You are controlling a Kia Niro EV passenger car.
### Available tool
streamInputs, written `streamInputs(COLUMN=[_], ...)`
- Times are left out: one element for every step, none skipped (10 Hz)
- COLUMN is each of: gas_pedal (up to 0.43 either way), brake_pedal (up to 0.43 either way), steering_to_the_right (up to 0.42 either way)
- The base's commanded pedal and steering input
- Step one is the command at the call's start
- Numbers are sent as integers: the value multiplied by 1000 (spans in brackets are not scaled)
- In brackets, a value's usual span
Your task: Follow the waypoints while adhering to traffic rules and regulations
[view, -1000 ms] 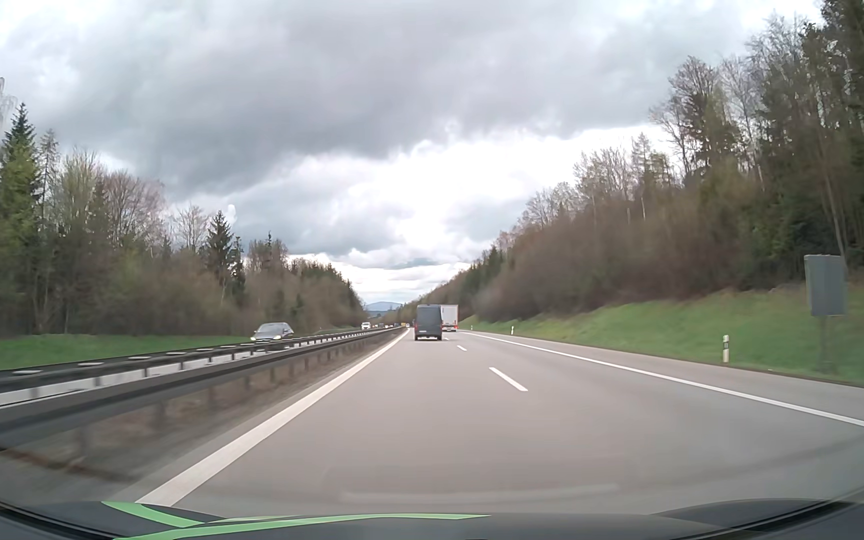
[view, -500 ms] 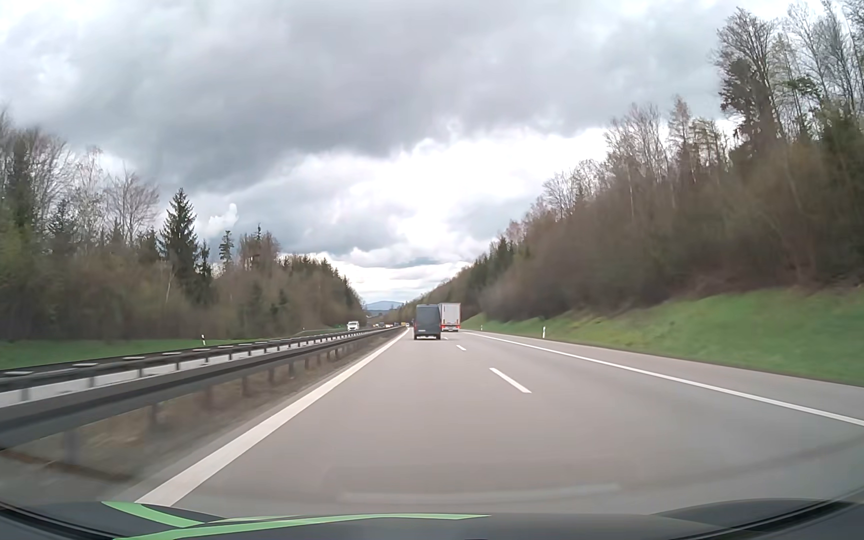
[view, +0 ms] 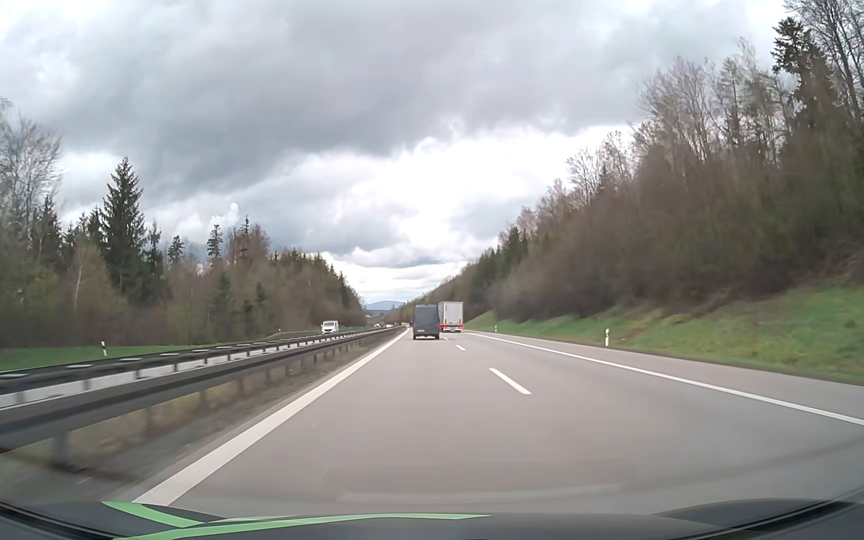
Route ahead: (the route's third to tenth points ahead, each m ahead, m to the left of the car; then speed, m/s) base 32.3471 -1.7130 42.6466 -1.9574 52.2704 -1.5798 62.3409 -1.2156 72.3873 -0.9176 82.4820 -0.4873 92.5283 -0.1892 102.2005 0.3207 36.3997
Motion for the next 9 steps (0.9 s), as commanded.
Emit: streamInputs(gas_pedal=[189, 189, 189, 189, 189, 189, 189, 189, 189], brake_pedal=[0, 0, 0, 0, 0, 0, 0, 0, 0], steering_to_the_right=[-4, -4, -4, -4, -5, -5, -5, -5, -4])
